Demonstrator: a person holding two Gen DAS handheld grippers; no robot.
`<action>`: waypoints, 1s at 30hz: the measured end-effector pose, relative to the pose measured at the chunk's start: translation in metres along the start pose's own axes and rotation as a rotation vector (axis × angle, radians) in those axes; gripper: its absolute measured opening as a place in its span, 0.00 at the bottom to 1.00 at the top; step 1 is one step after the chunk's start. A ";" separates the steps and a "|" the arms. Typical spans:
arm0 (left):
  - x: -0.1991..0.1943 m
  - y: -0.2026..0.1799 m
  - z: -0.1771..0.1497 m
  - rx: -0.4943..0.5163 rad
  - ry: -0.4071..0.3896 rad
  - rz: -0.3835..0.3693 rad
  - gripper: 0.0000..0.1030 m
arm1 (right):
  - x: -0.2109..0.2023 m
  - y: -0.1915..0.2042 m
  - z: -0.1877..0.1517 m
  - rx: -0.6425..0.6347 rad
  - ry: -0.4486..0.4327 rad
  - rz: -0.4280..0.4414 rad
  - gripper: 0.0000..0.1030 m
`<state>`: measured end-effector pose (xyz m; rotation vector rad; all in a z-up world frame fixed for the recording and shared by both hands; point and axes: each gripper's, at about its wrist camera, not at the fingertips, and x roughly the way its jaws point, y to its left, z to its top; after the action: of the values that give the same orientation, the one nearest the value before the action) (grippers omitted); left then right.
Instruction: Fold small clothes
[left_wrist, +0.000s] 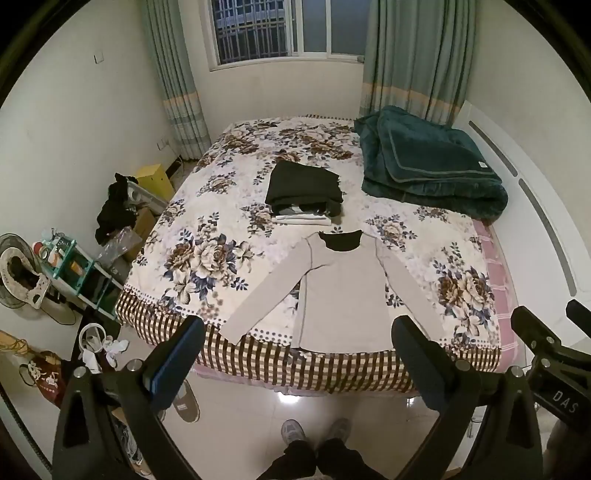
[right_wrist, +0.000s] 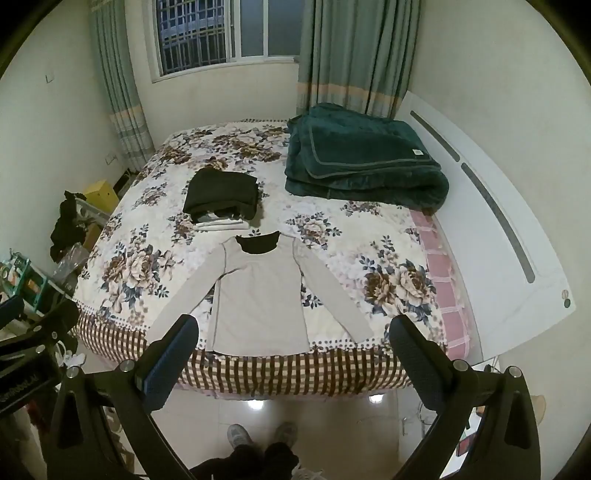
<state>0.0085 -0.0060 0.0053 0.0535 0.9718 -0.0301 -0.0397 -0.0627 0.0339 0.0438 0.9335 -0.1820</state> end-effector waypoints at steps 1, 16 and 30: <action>0.000 -0.001 0.003 0.000 -0.001 -0.001 1.00 | -0.001 0.002 0.001 0.000 -0.002 -0.001 1.00; -0.006 -0.010 0.019 0.000 -0.013 -0.008 1.00 | -0.014 0.005 0.020 -0.015 -0.013 0.002 1.00; -0.006 -0.010 0.017 0.003 -0.018 -0.010 1.00 | -0.020 0.012 0.022 -0.020 -0.021 0.006 1.00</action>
<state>0.0191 -0.0174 0.0194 0.0515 0.9542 -0.0412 -0.0320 -0.0511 0.0627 0.0265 0.9143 -0.1676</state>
